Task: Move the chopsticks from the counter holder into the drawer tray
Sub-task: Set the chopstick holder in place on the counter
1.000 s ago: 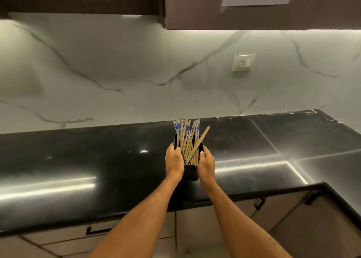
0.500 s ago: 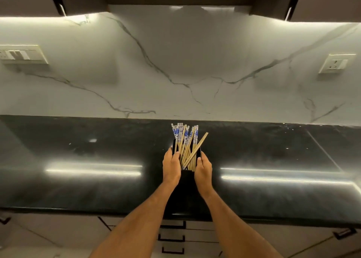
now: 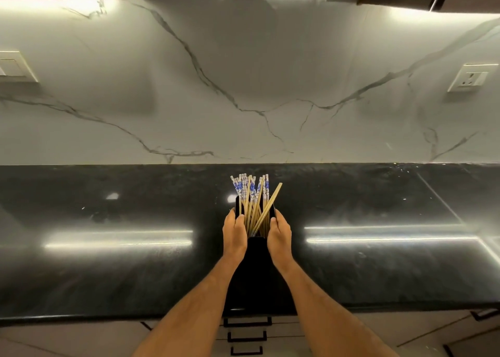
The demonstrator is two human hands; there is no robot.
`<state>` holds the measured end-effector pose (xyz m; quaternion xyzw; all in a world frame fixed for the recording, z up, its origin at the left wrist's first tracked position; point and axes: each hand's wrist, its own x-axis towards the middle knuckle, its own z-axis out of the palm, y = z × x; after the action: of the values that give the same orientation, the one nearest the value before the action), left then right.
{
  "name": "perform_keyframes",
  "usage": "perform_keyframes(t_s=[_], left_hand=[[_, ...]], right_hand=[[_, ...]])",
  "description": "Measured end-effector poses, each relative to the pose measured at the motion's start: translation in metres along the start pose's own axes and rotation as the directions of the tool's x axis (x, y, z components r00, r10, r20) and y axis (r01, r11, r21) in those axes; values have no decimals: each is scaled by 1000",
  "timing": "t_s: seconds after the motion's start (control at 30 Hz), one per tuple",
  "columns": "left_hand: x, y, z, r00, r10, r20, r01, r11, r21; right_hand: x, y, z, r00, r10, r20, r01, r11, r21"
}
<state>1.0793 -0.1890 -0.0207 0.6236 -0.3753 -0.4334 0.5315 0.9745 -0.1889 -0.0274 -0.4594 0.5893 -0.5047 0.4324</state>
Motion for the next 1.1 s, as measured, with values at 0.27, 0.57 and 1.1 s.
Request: perform_keyframes(t_s=[0.27, 0.57, 1.1], left_hand=[[8, 2, -6, 999, 5, 43, -6, 999, 40], [-11, -1, -36, 984, 153, 89, -177, 878, 445], [-147, -69, -100, 844, 426, 325, -478, 325, 816]], right_hand=[[2, -4, 0, 1000, 7, 4, -7, 1000, -7], [-14, -3, -19, 997, -76, -25, 64, 947, -315], [-149, 51, -67, 801, -405, 440, 578, 337, -743]])
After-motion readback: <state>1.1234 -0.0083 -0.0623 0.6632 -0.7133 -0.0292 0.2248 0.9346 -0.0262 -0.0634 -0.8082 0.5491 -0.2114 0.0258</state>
